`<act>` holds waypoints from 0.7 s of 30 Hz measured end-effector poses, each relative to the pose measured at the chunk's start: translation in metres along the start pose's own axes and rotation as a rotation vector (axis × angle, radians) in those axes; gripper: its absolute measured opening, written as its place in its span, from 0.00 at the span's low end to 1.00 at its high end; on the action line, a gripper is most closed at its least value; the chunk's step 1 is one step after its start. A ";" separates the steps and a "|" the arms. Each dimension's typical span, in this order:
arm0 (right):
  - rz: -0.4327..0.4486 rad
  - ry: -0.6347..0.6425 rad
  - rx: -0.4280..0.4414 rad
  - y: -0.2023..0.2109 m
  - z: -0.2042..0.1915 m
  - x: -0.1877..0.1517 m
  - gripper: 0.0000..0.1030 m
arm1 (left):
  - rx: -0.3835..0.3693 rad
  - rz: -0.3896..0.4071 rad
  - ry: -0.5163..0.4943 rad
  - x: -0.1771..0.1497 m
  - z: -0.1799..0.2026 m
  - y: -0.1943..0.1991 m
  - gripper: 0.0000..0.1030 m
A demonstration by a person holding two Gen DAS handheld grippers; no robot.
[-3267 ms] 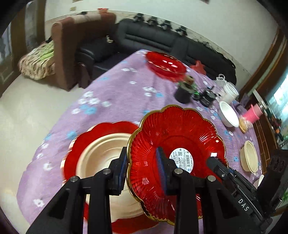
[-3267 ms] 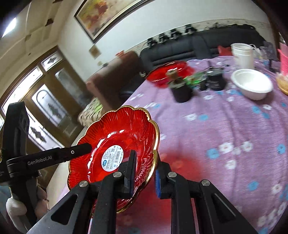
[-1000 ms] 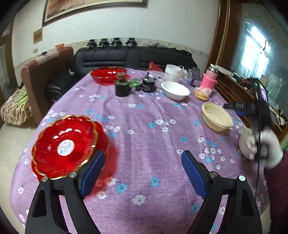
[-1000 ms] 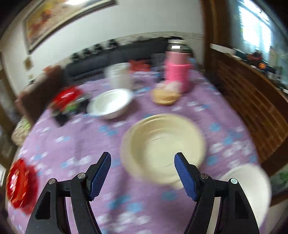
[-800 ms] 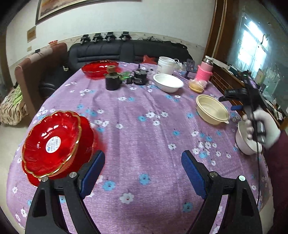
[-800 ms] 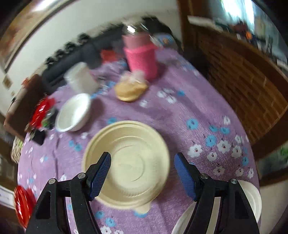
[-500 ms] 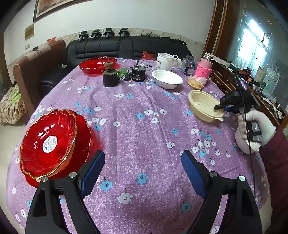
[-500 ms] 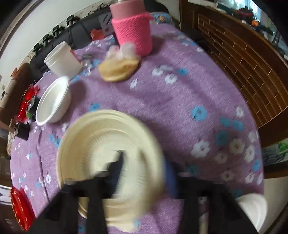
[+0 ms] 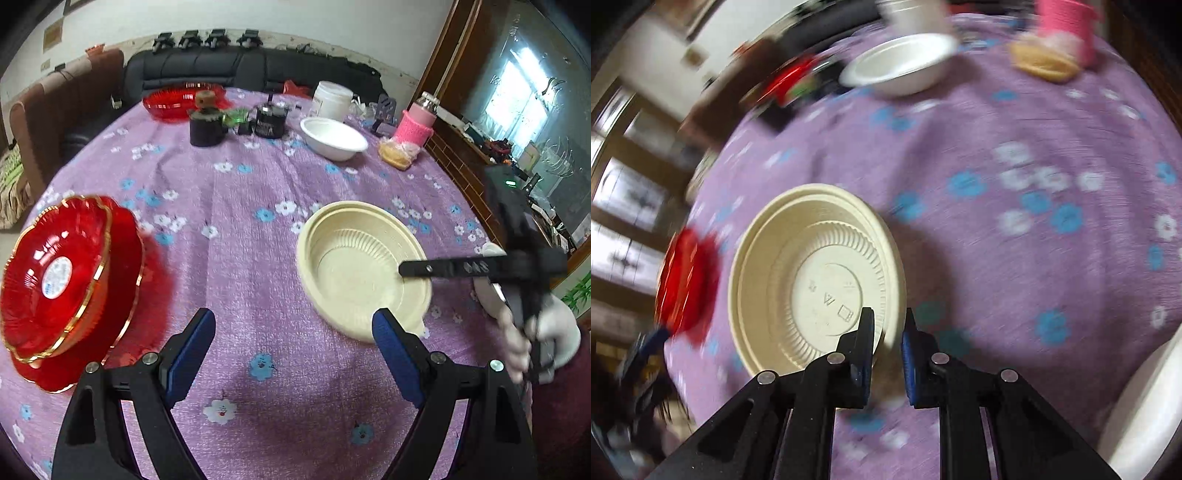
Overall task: Organize plates and bowls
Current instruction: 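Carry the beige bowl toward the red plate stack and lower it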
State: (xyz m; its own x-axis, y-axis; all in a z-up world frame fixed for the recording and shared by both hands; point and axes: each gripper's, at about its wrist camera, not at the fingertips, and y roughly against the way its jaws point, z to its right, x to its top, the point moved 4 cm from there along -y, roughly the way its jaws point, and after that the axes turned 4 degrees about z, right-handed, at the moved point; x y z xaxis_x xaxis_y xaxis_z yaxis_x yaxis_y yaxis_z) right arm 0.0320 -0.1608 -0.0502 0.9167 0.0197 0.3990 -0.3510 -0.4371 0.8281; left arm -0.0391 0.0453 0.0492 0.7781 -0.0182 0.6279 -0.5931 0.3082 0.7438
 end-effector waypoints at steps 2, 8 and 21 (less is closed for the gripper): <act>0.014 0.019 -0.016 0.002 -0.008 -0.007 0.15 | 0.001 -0.026 0.005 -0.001 0.000 -0.011 0.84; 0.076 0.062 -0.111 0.005 -0.015 -0.018 0.17 | 0.003 -0.092 -0.002 0.000 0.012 -0.047 0.83; 0.165 0.033 -0.102 0.006 -0.012 -0.022 0.19 | -0.067 -0.171 0.058 0.004 0.017 -0.086 0.29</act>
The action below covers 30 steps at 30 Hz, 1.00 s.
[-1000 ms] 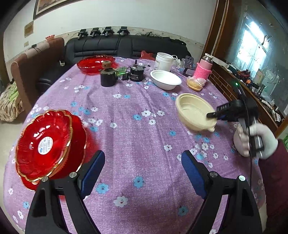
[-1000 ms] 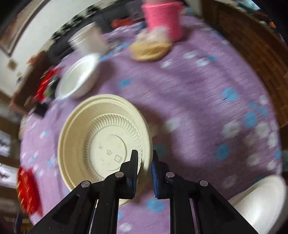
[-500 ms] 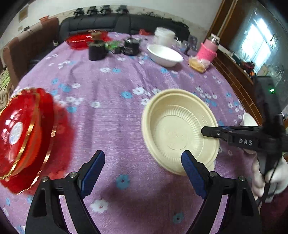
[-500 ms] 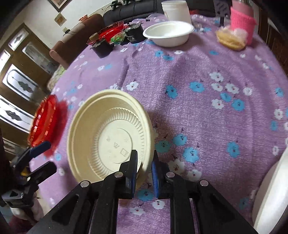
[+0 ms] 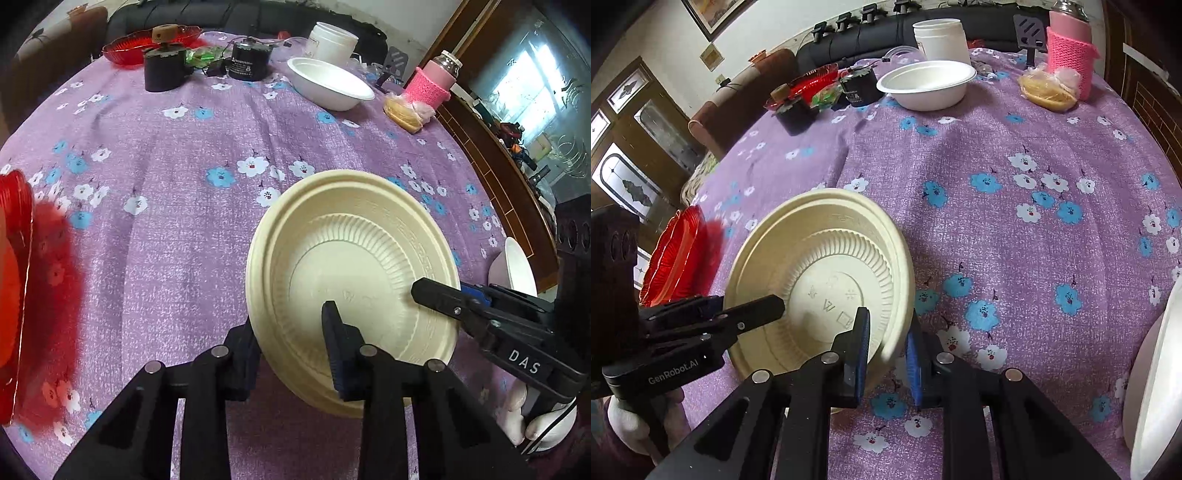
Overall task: Organize plates and bowls
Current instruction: 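Carry the beige bowl toward the red plate stack and lower it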
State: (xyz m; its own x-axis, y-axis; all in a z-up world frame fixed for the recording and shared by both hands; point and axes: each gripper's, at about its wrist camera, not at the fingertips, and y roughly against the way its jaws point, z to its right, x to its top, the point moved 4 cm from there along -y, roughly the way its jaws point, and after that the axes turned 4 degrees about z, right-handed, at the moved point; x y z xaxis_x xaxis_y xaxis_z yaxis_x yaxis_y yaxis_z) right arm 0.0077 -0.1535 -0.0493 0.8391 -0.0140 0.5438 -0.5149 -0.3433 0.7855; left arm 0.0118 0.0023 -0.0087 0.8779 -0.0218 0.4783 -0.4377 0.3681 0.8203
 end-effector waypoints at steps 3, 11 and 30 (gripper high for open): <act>0.020 -0.001 0.009 0.004 -0.008 0.002 0.19 | -0.025 0.019 0.031 -0.002 -0.005 0.014 0.29; 0.097 0.071 0.072 0.025 -0.071 0.020 0.19 | -0.023 0.149 0.095 -0.005 -0.038 0.087 0.30; 0.057 0.248 0.231 -0.063 -0.287 0.065 0.20 | 0.240 0.247 0.298 0.003 -0.224 0.165 0.42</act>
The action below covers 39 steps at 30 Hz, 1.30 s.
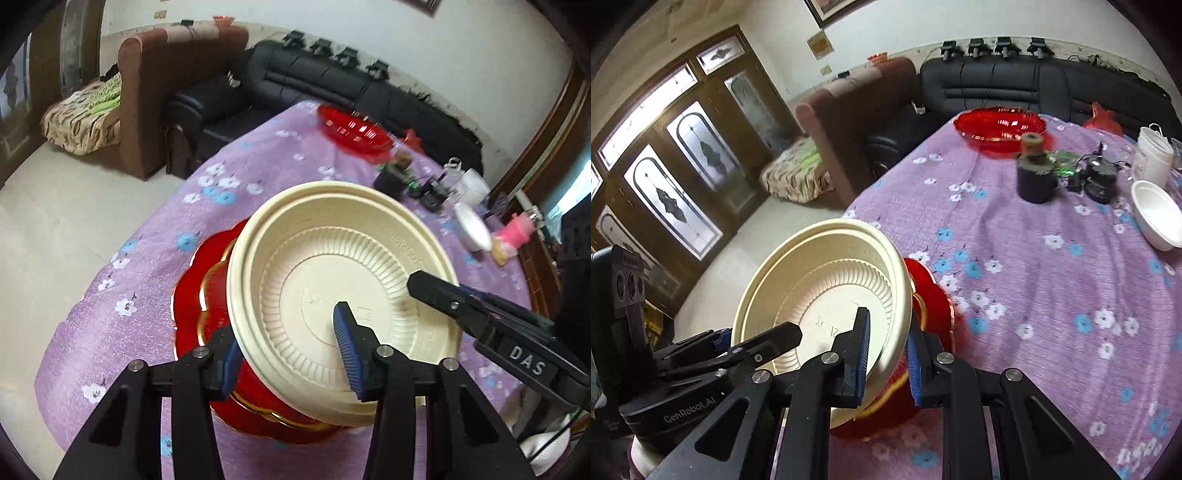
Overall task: Organize plates and bowls
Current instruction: 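Carry the beige bowl toward the red plate stack and lower it, then open the right gripper and move it toward the white disposable bowl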
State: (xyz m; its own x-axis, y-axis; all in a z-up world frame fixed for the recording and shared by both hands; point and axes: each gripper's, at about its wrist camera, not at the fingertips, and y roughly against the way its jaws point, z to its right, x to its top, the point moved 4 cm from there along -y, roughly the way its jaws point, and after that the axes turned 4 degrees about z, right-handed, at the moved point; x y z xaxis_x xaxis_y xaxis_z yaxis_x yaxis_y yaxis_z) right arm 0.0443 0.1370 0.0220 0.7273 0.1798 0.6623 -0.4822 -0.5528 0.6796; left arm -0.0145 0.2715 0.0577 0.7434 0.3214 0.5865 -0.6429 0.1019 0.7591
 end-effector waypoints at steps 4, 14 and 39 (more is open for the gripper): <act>-0.036 0.016 -0.034 -0.018 0.002 -0.009 0.20 | 0.007 -0.018 0.000 -0.004 -0.011 -0.010 0.47; 0.026 0.037 -0.048 -0.018 0.004 -0.015 0.24 | -0.035 0.040 0.050 0.002 -0.019 0.000 0.68; 0.227 0.124 -0.217 0.041 -0.003 -0.031 0.69 | -0.046 0.269 -0.049 -0.022 0.024 0.087 0.79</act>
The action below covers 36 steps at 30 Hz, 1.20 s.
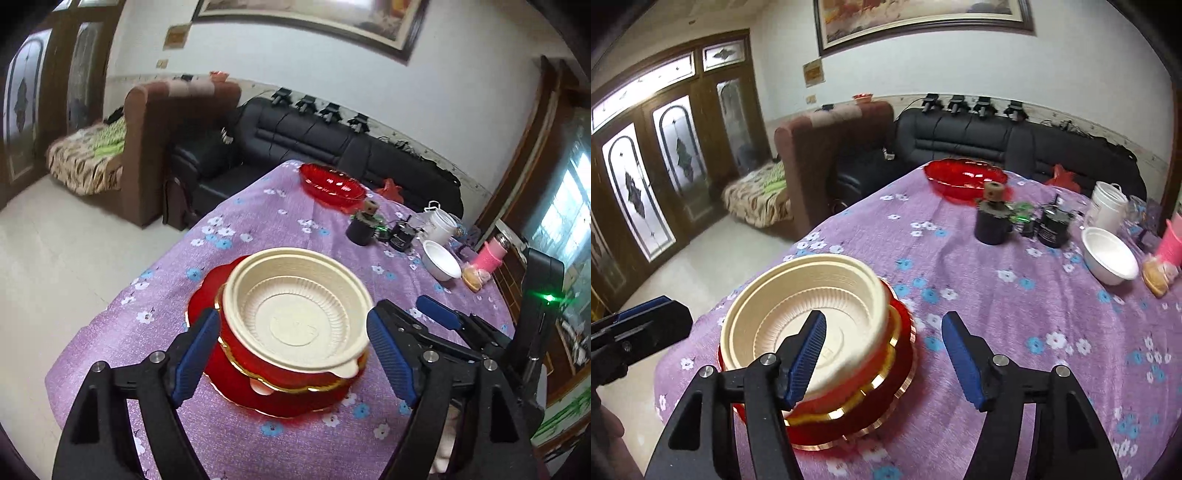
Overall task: Organize plates and bowls
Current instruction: 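Open the right gripper and move it toward the white disposable bowl, then grasp the white disposable bowl rim with the right gripper and lift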
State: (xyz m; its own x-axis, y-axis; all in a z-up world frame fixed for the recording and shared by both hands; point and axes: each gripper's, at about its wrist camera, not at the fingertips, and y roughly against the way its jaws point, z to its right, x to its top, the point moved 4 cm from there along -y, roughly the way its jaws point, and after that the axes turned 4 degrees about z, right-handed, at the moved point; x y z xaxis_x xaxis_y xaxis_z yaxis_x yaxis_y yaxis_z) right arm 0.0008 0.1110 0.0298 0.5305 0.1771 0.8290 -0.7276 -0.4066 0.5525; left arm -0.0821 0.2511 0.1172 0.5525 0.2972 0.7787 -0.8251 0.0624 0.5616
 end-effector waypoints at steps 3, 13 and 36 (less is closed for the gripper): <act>0.002 -0.034 -0.010 0.016 0.019 -0.010 0.70 | -0.006 0.031 -0.055 -0.005 0.019 0.008 0.81; -0.036 -0.192 -0.087 0.042 0.111 -0.040 0.71 | -0.118 0.006 -0.205 -0.034 0.099 0.003 0.85; 0.091 -0.586 -0.642 0.281 0.360 -0.130 0.75 | -0.245 -0.225 -0.333 -0.092 0.171 -0.056 0.85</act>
State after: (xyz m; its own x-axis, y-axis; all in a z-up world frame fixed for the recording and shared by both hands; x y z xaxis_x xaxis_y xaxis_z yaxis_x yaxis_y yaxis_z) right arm -0.1166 -0.3492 0.0459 0.4682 -0.3922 0.7918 -0.7889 0.2180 0.5745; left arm -0.0666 0.0571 0.0615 0.6959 -0.0691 0.7148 -0.6615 0.3257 0.6755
